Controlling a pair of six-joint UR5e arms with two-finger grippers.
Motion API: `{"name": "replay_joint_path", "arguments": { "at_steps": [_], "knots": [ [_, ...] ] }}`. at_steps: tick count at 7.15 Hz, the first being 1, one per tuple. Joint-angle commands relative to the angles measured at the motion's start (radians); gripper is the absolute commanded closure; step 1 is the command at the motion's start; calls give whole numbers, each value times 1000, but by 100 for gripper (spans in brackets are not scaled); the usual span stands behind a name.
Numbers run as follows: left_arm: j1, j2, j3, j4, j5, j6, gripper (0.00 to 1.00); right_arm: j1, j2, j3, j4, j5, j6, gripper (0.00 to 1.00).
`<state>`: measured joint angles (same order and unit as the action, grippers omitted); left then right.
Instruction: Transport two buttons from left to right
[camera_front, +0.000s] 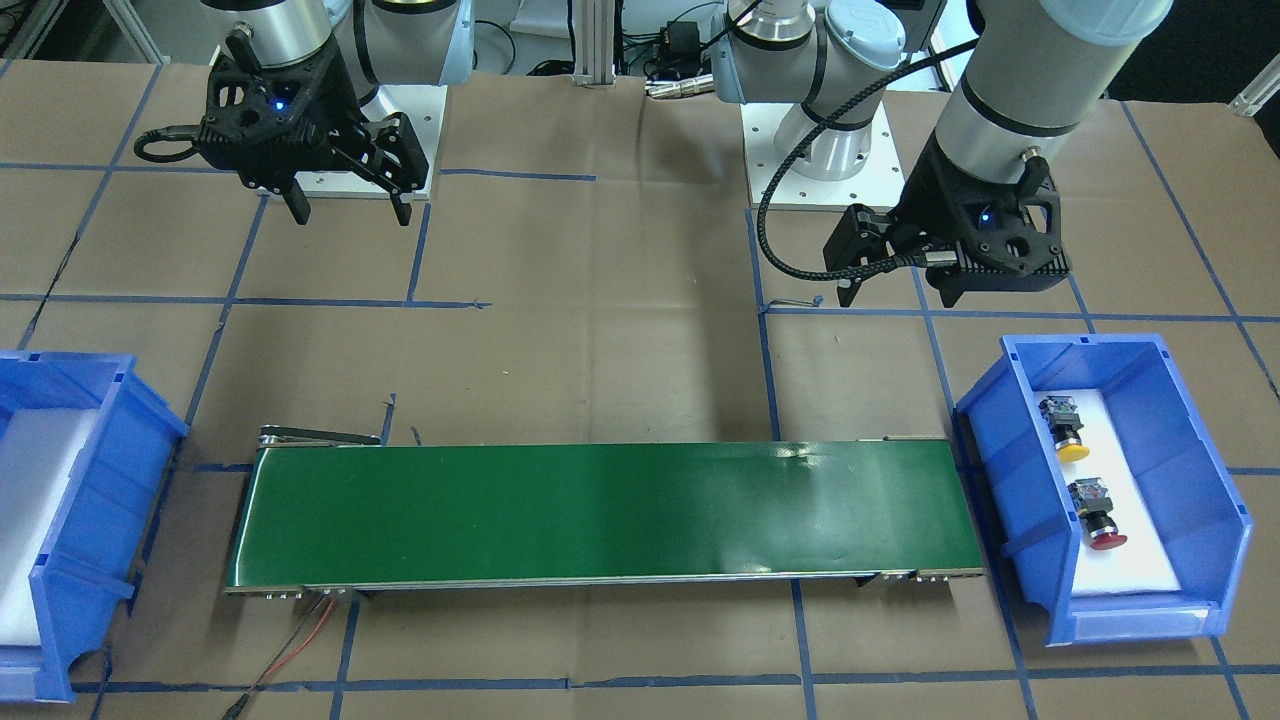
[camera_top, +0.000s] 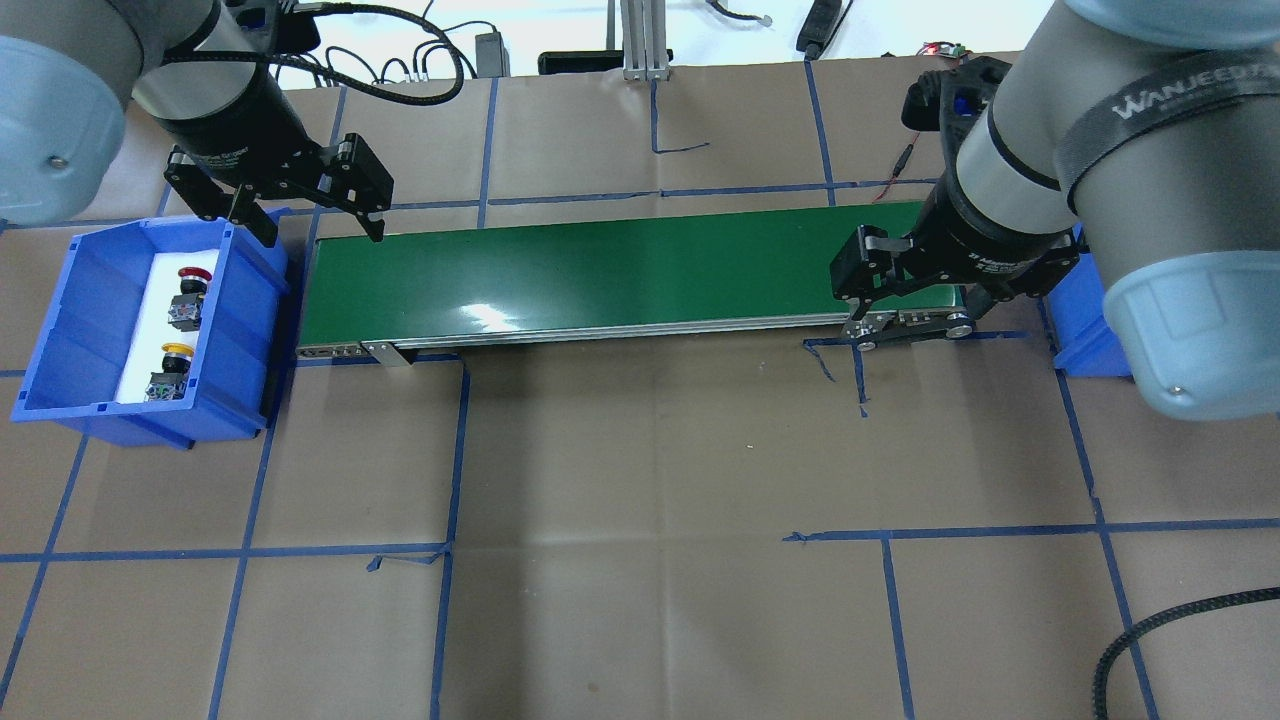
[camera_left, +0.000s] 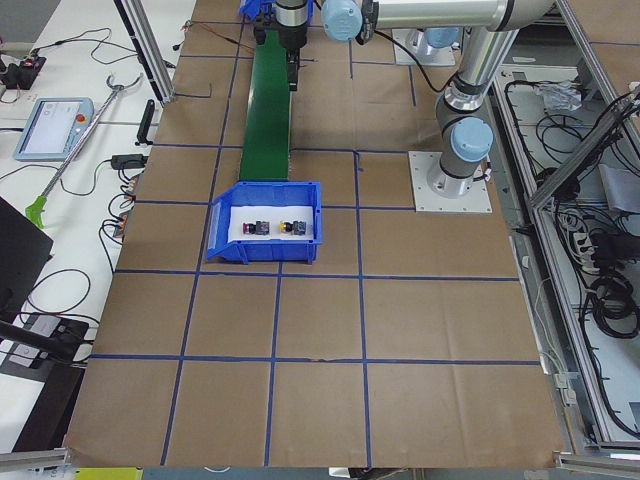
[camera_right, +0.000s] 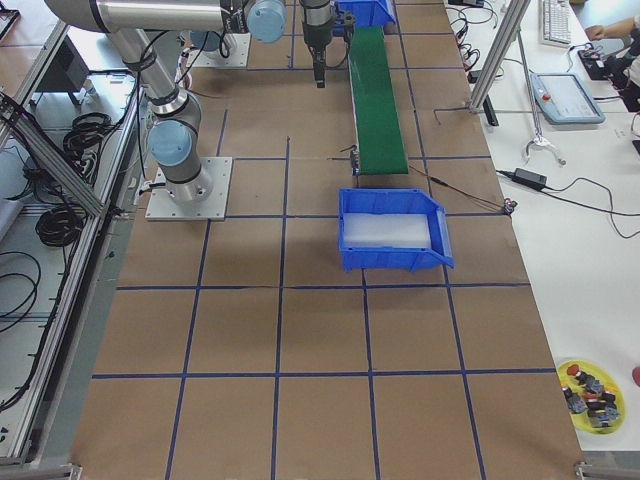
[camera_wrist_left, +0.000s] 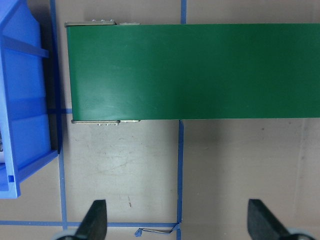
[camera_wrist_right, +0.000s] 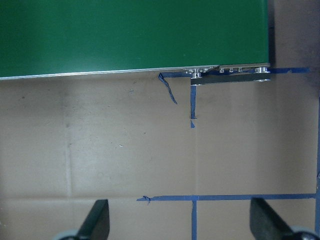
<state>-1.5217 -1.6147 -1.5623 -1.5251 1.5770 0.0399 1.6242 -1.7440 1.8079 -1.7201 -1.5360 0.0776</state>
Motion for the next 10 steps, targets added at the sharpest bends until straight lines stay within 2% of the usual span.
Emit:
{"name": "replay_joint_path", "arguments": {
  "at_steps": [1,4,6,8,10],
  "knots": [
    [1,-1,1,2,0,0,0,0,0,1,1,1,1,0],
    [18,1,10,0,1,9,0,0,0,1,1,1,1,0],
    [81,1,8,0,1,72,0,0,0,1,1,1,1,0],
    [214,1,8,2,-3,197,0,0,1,1,1,1,1,0],
    [396,-1,-1,-1,-3,386,0,0,1,1,1,1,1,0]
  ]
}}
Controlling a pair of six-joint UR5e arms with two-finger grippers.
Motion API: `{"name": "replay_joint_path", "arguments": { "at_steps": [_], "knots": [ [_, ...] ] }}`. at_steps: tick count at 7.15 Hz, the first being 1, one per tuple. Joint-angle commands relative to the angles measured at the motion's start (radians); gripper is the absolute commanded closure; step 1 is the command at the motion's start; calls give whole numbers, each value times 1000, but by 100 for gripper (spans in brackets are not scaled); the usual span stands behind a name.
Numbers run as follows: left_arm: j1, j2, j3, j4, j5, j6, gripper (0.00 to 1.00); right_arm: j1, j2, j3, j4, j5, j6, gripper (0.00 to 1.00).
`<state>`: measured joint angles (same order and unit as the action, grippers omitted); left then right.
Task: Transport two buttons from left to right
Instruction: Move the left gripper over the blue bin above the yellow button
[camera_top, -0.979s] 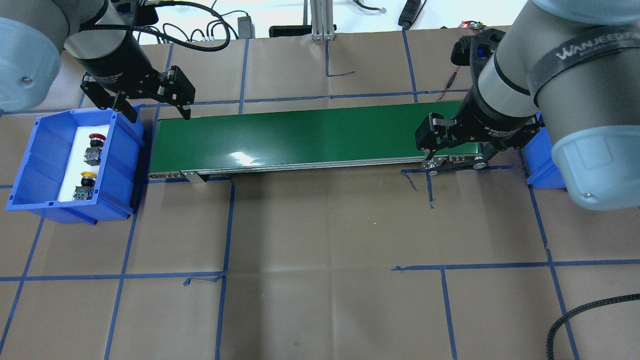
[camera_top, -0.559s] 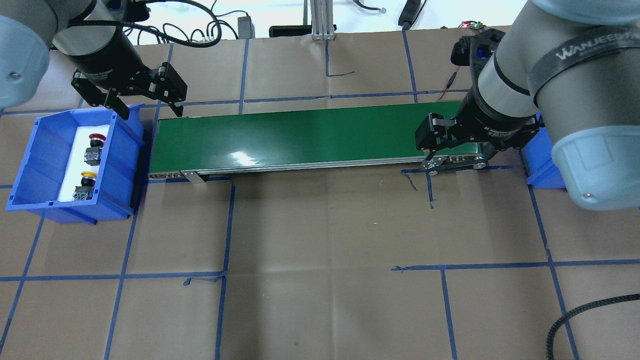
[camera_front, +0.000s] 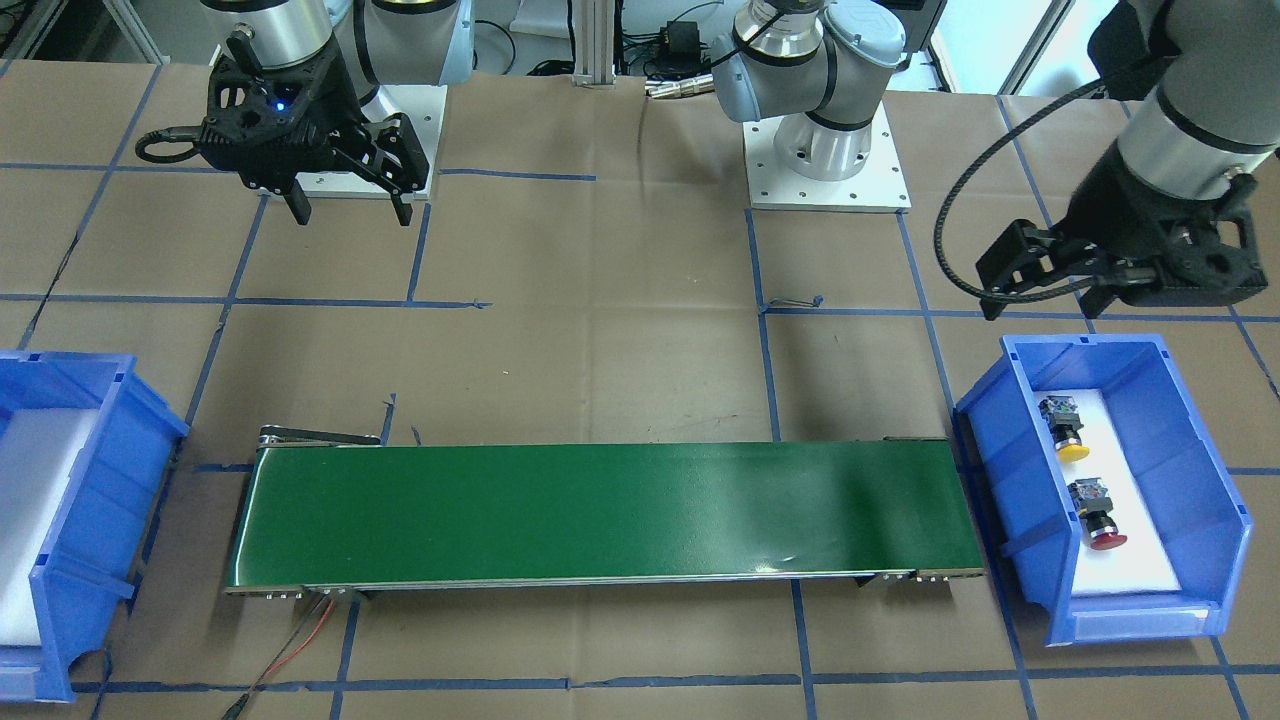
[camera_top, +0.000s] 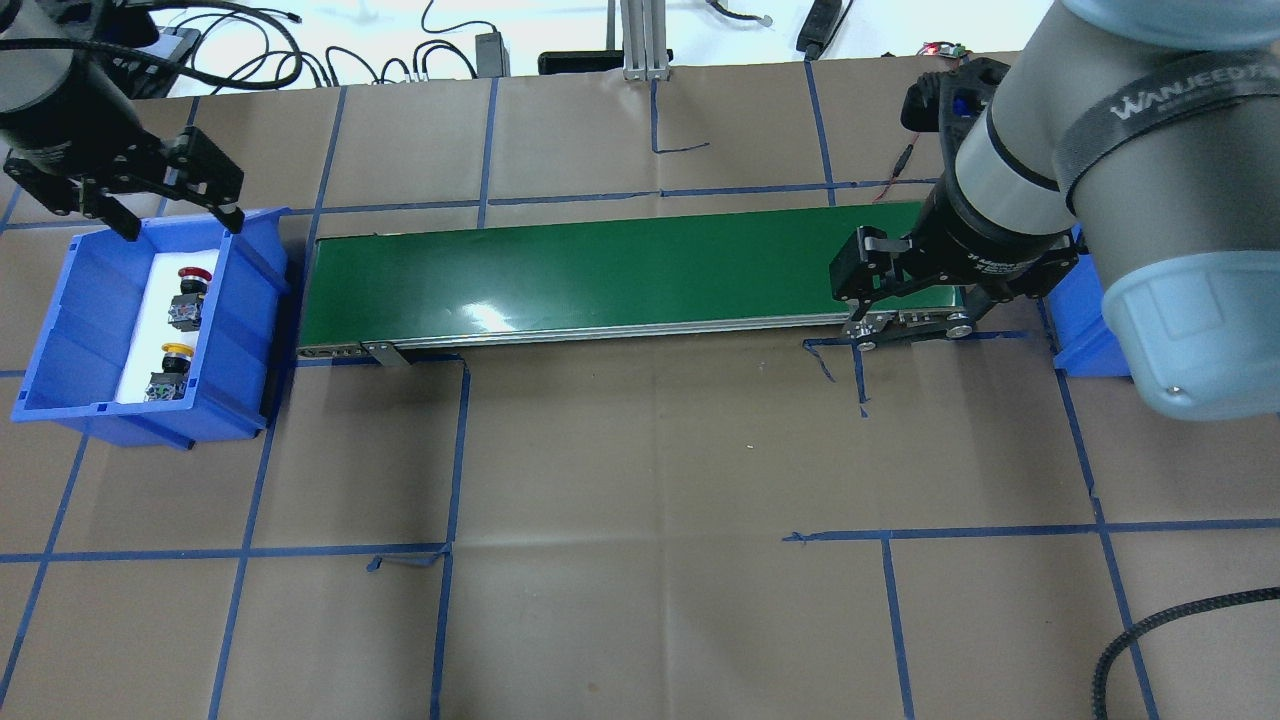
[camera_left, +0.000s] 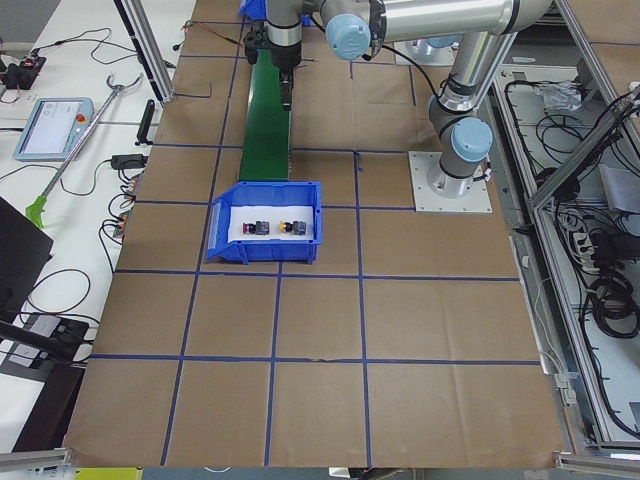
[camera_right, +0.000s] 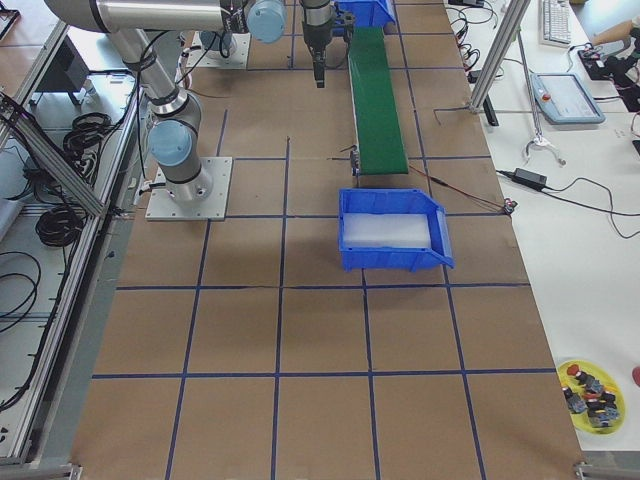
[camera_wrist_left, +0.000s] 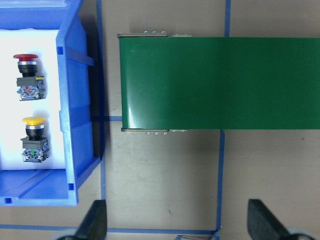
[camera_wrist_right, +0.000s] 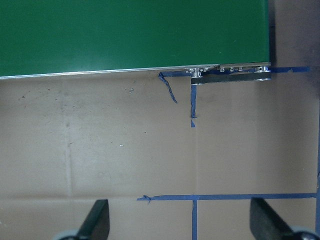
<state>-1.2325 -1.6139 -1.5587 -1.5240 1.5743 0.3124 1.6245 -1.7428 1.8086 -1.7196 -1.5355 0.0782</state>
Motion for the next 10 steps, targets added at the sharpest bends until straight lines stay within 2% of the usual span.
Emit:
{"name": "replay_joint_path", "arguments": {
  "at_steps": [1,4,5,6,7,10],
  "knots": [
    [195,-17,-4,-2,0,158,0,0,0,1,0,0,0,0],
    [321,-34,-58,48,1,296,1,0,-1,0,0,0,0,0],
    [359,-34,-105,88,0,363,2,0,-1,1,0,0,0,0],
    [384,-32,-177,179,-2,388,2,0,-1,0,0,0,0,0],
    [386,-32,-249,285,-5,392,2,0,0,1,2,0,0,0],
    [360,-60,-274,324,-13,387,1,0,0,0,2,0,0,0]
  ]
}}
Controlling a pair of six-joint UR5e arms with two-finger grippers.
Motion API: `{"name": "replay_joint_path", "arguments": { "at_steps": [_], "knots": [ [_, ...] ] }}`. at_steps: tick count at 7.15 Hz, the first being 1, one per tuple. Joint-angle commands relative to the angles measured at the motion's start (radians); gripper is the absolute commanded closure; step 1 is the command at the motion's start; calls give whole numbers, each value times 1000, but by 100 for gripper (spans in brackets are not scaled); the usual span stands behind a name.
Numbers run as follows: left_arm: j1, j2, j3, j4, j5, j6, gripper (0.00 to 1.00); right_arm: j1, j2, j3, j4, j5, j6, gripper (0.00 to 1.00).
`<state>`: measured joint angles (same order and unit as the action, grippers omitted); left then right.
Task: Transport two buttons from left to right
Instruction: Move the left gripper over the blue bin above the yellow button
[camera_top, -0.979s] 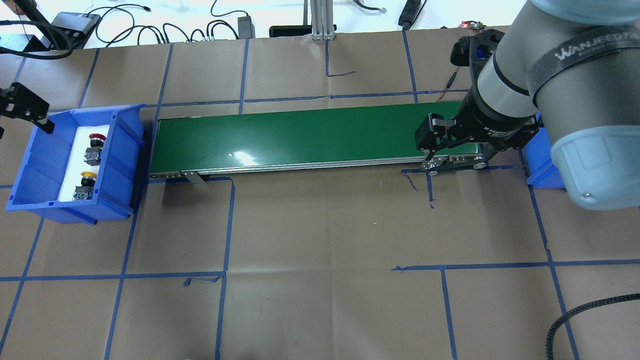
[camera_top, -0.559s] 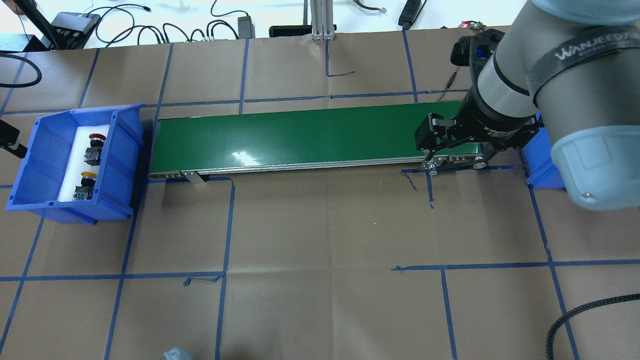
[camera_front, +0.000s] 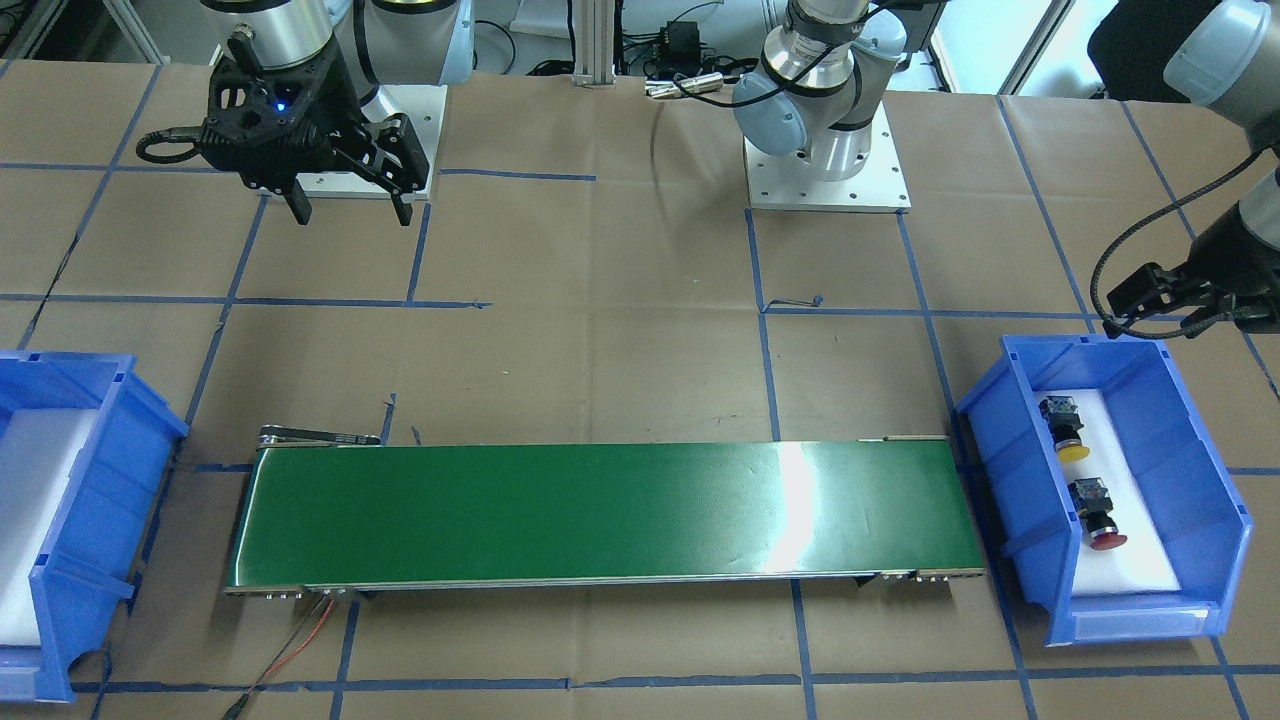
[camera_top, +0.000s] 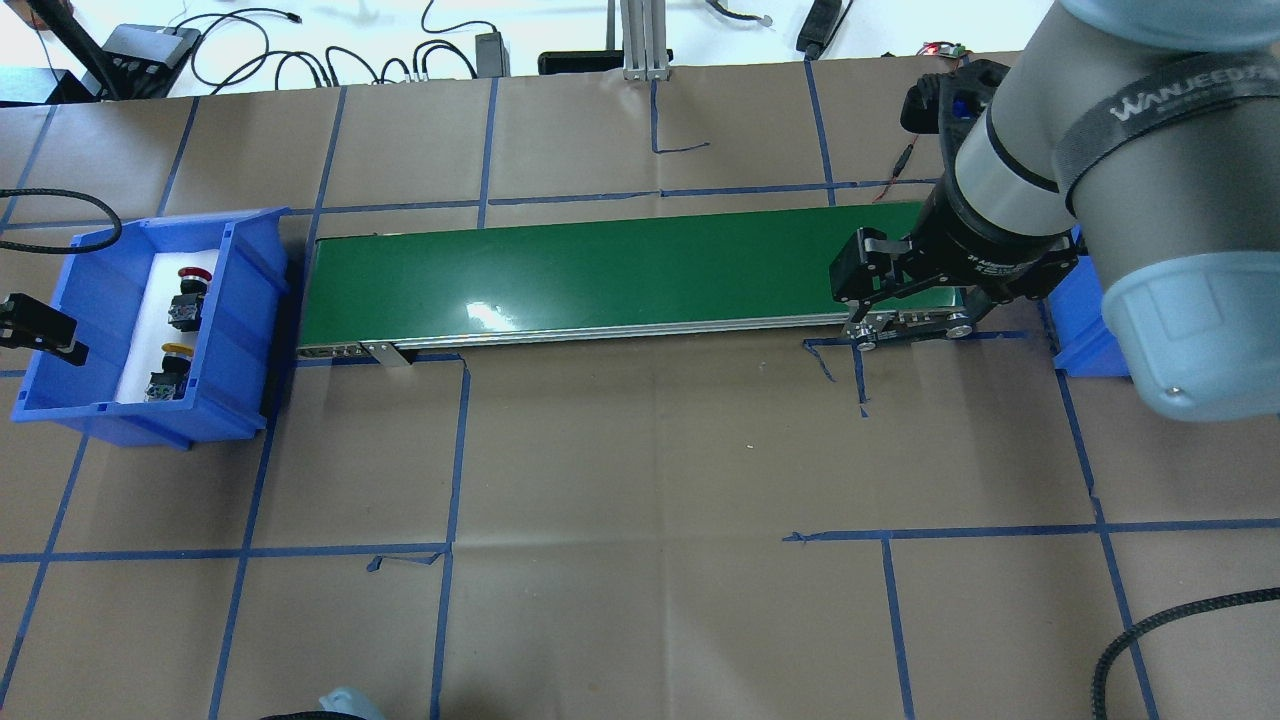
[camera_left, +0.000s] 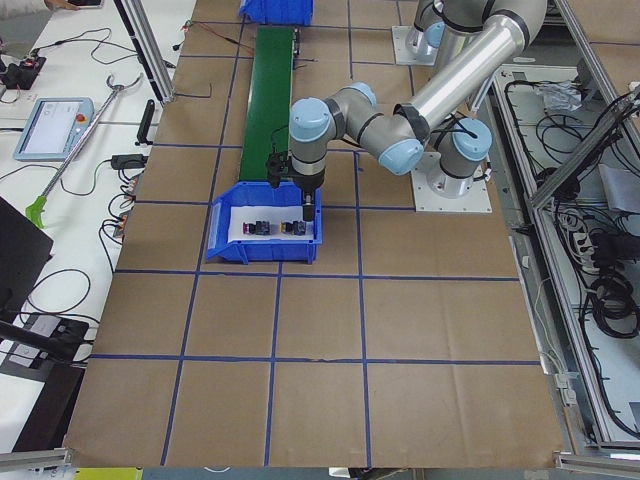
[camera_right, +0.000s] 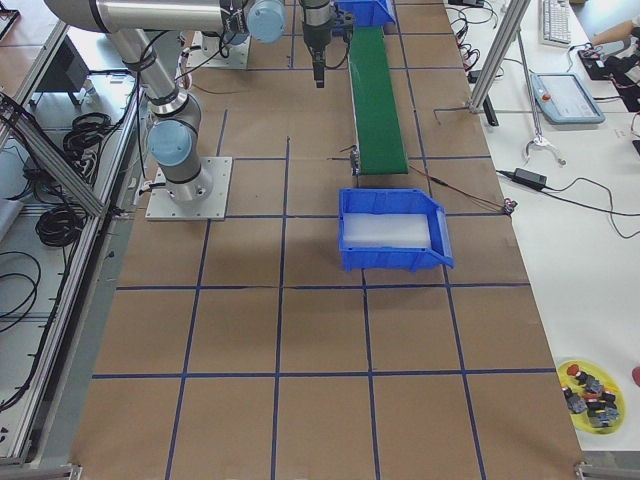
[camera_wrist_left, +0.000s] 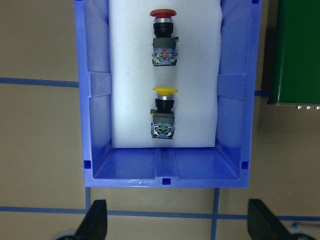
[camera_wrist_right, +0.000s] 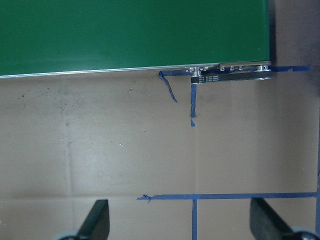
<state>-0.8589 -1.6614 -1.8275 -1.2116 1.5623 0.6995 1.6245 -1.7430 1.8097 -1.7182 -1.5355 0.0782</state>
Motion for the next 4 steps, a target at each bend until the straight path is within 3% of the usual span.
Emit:
{"name": "replay_joint_path", "arguments": {
  "at_steps": [1,4],
  "knots": [
    [-41,-40,-1,24,-1,3,1,0,0,0,2,0,0,0],
    [-49,-145,-19,156,-1,5,1,0,5,-1,3,-2,0,0]
  ]
}}
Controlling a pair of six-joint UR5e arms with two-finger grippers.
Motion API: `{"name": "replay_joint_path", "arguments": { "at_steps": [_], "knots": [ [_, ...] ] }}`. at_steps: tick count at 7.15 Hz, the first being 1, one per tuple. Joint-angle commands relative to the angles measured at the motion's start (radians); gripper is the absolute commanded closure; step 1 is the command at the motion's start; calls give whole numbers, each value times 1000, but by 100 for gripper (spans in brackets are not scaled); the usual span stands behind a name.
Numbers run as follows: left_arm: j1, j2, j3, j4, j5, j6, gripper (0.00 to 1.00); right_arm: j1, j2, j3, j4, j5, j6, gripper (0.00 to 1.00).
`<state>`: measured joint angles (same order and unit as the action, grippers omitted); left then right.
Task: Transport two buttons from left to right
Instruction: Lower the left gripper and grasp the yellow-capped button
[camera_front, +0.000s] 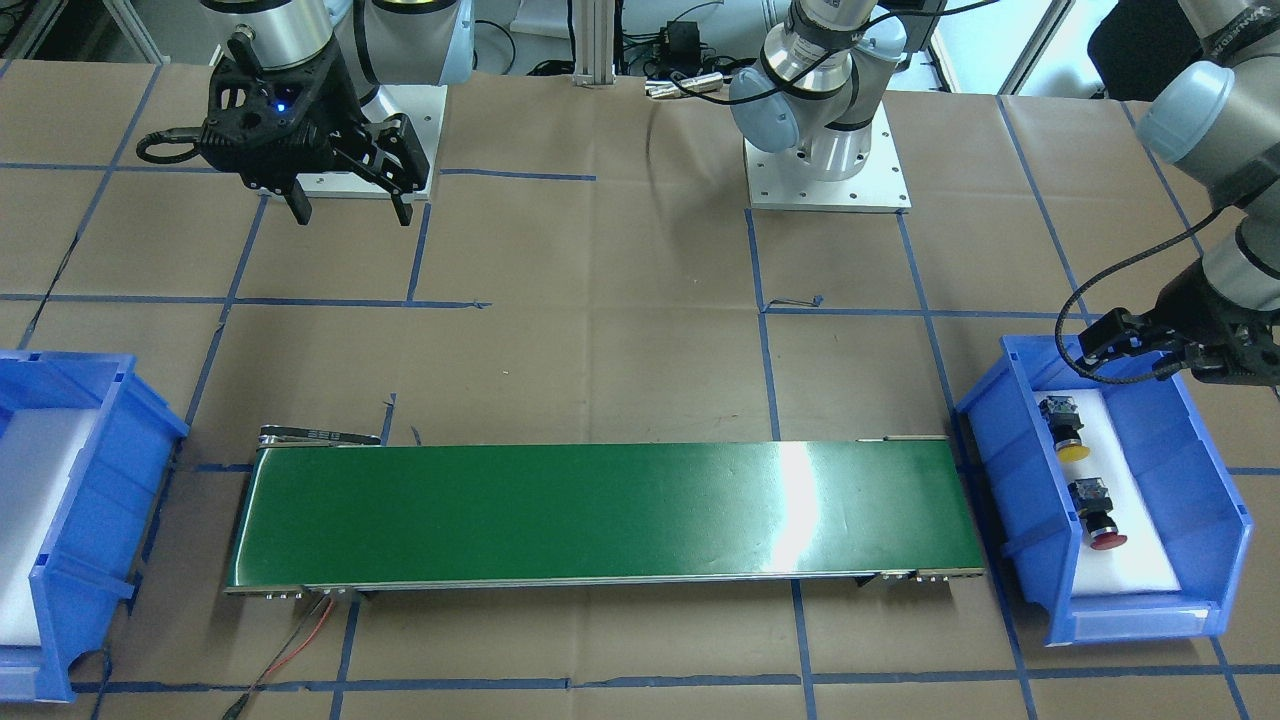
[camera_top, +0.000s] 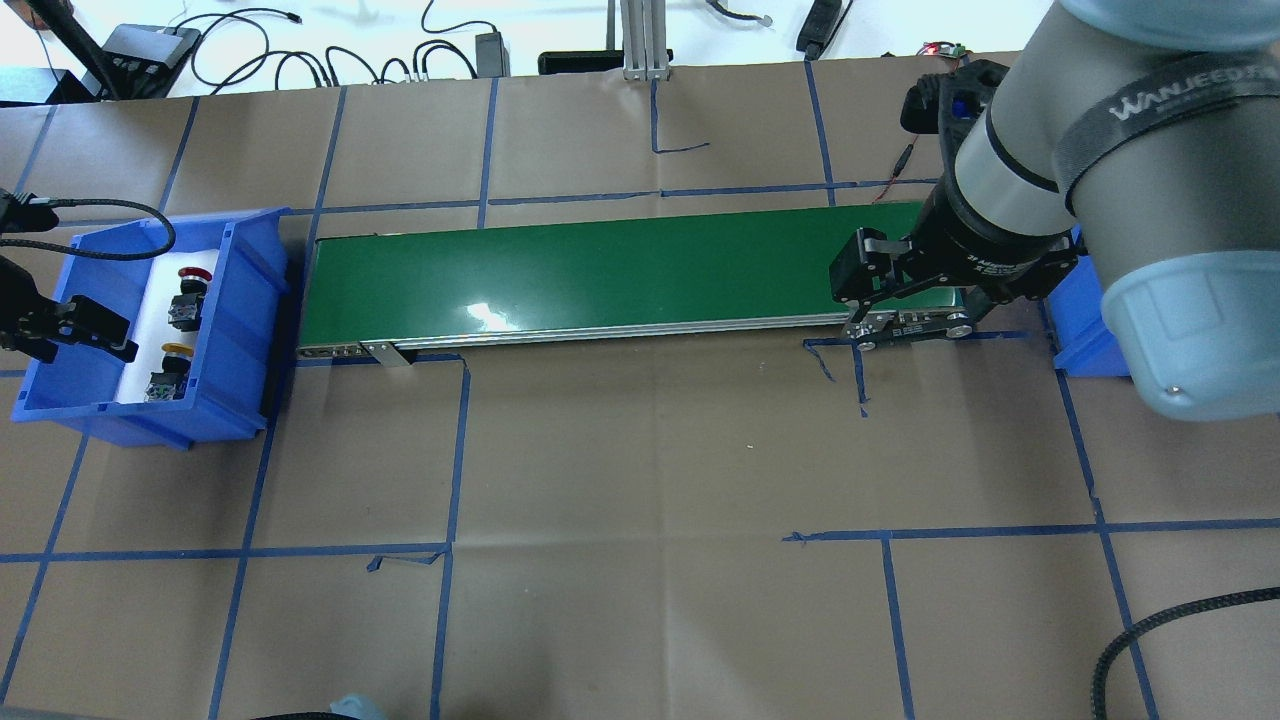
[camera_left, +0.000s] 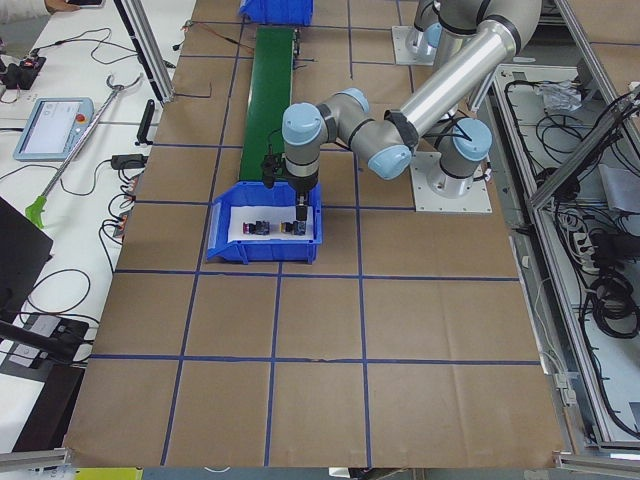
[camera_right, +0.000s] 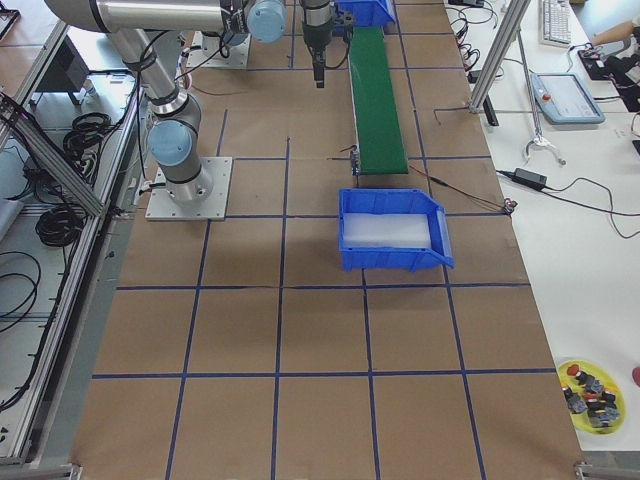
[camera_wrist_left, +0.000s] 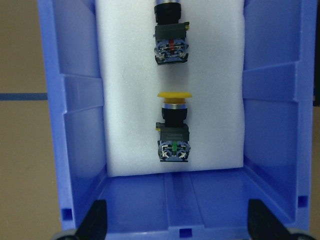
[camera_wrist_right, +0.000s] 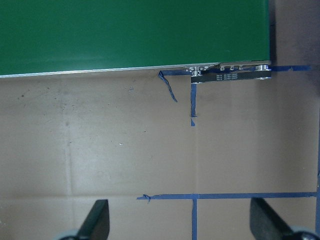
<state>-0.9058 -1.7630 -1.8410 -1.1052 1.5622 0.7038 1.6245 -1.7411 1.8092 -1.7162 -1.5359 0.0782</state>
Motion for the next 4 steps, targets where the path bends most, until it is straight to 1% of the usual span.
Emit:
{"name": "replay_joint_path", "arguments": {
  "at_steps": [1,2,4],
  "knots": [
    [-5,-76,-20,77,-1,-1,1,0,3,-2,3,-1,0,0],
    [-5,-81,-39,87,-1,-1,1,0,3,-2,1,-3,0,0],
    [-5,-92,-93,175,1,-1,1,2,6,-17,3,-1,0,0]
  ]
}}
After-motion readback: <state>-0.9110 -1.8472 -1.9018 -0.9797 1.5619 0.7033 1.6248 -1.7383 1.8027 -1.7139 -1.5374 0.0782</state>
